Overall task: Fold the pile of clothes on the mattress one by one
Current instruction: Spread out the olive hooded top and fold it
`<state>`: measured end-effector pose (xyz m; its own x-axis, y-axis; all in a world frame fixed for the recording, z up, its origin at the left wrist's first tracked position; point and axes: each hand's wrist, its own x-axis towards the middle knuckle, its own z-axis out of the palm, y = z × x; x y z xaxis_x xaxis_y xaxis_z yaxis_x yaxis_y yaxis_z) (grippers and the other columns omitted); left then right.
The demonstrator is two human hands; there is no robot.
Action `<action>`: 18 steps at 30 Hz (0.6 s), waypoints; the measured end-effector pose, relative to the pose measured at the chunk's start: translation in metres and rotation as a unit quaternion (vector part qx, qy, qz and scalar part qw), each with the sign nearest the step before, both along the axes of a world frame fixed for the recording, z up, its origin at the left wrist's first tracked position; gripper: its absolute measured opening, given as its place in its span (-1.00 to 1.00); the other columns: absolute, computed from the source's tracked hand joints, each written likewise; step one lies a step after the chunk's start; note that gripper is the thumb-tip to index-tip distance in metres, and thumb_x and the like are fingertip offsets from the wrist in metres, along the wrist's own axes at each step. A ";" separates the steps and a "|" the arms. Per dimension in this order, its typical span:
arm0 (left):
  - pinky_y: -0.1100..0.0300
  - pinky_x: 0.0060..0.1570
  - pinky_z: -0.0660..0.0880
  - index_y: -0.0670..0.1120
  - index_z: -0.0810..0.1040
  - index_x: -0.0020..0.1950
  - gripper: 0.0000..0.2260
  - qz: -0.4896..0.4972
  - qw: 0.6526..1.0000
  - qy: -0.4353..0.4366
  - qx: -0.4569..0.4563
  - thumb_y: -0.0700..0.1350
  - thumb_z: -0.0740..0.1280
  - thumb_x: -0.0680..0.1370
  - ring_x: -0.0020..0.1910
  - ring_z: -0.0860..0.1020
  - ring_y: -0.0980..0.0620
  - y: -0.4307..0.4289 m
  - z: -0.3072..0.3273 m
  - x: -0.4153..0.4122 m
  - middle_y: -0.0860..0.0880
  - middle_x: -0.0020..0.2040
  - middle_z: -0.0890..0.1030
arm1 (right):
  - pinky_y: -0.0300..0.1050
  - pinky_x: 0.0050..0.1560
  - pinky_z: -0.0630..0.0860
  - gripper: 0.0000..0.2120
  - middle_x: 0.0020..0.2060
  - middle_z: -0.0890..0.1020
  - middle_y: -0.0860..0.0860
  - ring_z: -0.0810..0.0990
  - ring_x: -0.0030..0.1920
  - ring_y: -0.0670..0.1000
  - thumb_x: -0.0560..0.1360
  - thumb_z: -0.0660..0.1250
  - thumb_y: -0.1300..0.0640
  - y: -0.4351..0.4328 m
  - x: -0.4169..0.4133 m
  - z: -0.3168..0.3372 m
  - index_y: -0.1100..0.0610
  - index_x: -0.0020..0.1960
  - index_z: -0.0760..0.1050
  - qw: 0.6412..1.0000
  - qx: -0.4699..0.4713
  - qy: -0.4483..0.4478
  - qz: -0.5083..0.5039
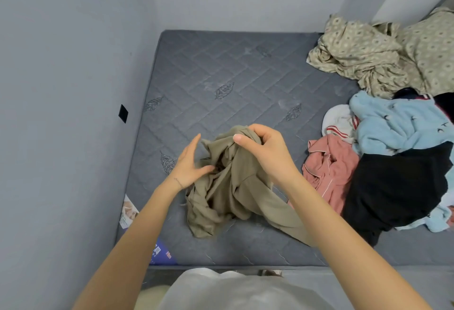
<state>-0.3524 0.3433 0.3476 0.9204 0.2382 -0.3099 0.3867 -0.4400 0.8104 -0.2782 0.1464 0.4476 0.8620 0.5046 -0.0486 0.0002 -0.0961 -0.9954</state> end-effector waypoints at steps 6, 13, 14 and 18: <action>0.17 0.25 0.40 -0.22 0.62 0.14 -0.80 -0.022 0.997 -0.053 0.051 -0.31 0.31 0.54 0.21 0.53 0.02 -0.005 0.003 0.022 -0.09 0.15 0.63 | -0.43 -0.34 0.29 -0.69 -0.45 0.41 -0.21 0.36 -0.39 -0.24 0.49 0.42 0.15 -0.011 0.010 -0.004 -0.01 -0.38 0.43 0.999 -0.015 -0.012 0.037; 0.46 -0.20 0.45 -0.12 0.59 -0.19 -0.80 0.037 0.996 -0.077 -0.012 -0.39 0.30 0.52 -0.31 0.54 0.38 -0.001 0.025 0.024 0.01 -0.26 0.62 | -0.14 -0.34 0.16 -0.58 -0.43 0.26 0.02 0.23 -0.40 -0.07 0.43 0.49 0.06 -0.053 0.029 -0.045 0.19 -0.35 0.30 0.959 -0.259 0.014 0.117; 0.44 -0.18 0.47 -0.13 0.61 -0.17 -0.80 0.033 0.995 -0.084 -0.032 -0.39 0.30 0.53 -0.29 0.56 0.35 -0.005 0.029 0.024 0.03 -0.25 0.63 | -0.16 -0.35 0.19 -0.58 -0.46 0.28 -0.01 0.24 -0.43 -0.08 0.42 0.49 0.03 -0.055 0.030 -0.050 0.15 -0.38 0.30 0.940 -0.301 0.013 0.158; 0.32 -0.10 0.55 -0.22 0.64 -0.08 -0.84 0.041 0.988 -0.105 -0.106 -0.39 0.29 0.54 -0.21 0.62 0.22 -0.018 0.042 0.020 0.01 -0.21 0.68 | -0.43 -0.26 0.35 -0.78 -0.27 0.64 -0.12 0.51 -0.30 -0.28 0.39 0.50 -0.08 -0.051 0.031 -0.072 0.05 -0.24 0.61 0.934 -0.328 0.023 0.142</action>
